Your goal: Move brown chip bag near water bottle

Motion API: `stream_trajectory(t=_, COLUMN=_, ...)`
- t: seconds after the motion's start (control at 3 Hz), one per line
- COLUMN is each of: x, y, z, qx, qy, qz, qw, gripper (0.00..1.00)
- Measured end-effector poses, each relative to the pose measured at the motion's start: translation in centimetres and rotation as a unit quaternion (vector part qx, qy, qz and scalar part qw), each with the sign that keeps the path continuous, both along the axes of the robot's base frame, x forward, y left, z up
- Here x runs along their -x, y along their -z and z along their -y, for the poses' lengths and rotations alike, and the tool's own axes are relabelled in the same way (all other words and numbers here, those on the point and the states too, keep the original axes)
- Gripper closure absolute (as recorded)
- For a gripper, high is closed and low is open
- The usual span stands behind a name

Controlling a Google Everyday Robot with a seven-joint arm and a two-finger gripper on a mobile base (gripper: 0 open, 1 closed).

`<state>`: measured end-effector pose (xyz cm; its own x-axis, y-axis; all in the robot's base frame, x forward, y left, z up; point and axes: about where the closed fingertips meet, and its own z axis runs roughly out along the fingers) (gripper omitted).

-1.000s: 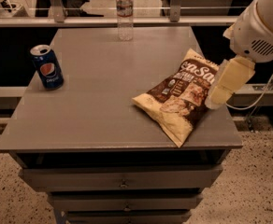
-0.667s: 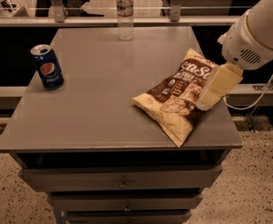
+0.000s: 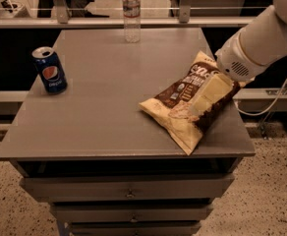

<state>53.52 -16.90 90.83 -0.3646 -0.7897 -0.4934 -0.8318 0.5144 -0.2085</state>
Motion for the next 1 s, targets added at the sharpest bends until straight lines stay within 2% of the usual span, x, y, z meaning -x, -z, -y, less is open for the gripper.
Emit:
stream_trajectory(t=0.67, x=-3.2, y=1.8, z=-0.5, qx=-0.034, qy=0.012, qz=0.005, qw=0.9993, gripper=0.00)
stream_trajectory(t=1.0, x=-4.1, y=2.6, z=-0.2, qx=-0.051, qy=0.020, qz=-0.001, qw=0.9985, gripper=0.16)
